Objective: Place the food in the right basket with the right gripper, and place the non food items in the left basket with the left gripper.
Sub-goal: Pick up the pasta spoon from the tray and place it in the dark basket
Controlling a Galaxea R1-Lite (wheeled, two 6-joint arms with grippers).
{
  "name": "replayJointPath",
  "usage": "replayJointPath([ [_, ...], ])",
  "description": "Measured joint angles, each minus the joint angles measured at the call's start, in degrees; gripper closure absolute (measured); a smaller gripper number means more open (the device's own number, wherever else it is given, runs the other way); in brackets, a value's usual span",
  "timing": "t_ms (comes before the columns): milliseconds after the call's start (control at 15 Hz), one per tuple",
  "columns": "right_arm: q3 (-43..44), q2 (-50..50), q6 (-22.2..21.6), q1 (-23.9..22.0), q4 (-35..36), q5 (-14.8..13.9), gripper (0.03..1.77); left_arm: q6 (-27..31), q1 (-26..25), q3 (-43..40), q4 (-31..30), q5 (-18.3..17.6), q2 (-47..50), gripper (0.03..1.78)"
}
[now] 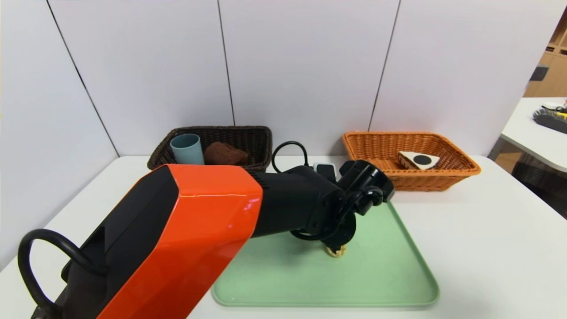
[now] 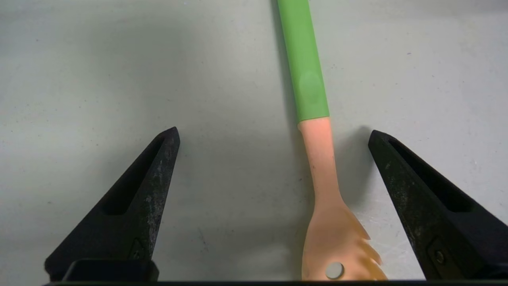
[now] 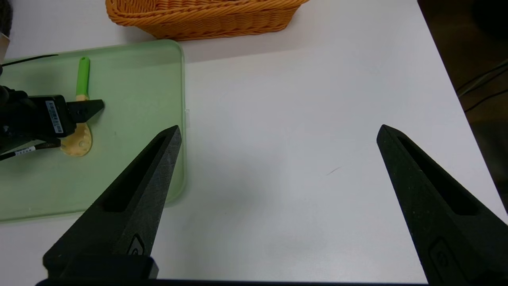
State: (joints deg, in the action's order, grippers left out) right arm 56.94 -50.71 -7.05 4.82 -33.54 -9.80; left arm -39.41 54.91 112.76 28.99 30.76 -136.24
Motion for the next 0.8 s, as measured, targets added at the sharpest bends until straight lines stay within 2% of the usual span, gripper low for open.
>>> replayJointPath([
  [67, 0.05, 0.00, 0.00, 0.00, -0.02, 0.00, 0.10, -0.02, 0.00, 0.00, 0.00, -0.02, -0.02, 0.18],
  [267, 0.13, 0.00, 0.05, 0.00, -0.02, 0.00, 0.10, 0.06, 0.02, 0.00, -0.05, 0.00, -0.17, 0.67],
  [533, 0.27, 0.00, 0.07, 0.00, -0.02, 0.02, 0.10, 0.11, 0.05, 0.00, -0.18, -0.02, -0.22, 1.10],
  [600, 0.27, 0.00, 0.07, 0.00, -0.02, 0.02, 0.10, 0.09, 0.05, 0.00, -0.18, 0.02, -0.22, 1.59],
  [667, 0.27, 0.00, 0.09, 0.00, -0.02, 0.02, 0.10, 0.11, 0.02, 0.02, -0.16, 0.00, -0.20, 1.76],
  [800, 0.28, 0.00, 0.07, 0.00, -0.02, 0.07, 0.10, 0.00, 0.02, 0.02, -0.05, 0.02, -0.20, 1.76],
])
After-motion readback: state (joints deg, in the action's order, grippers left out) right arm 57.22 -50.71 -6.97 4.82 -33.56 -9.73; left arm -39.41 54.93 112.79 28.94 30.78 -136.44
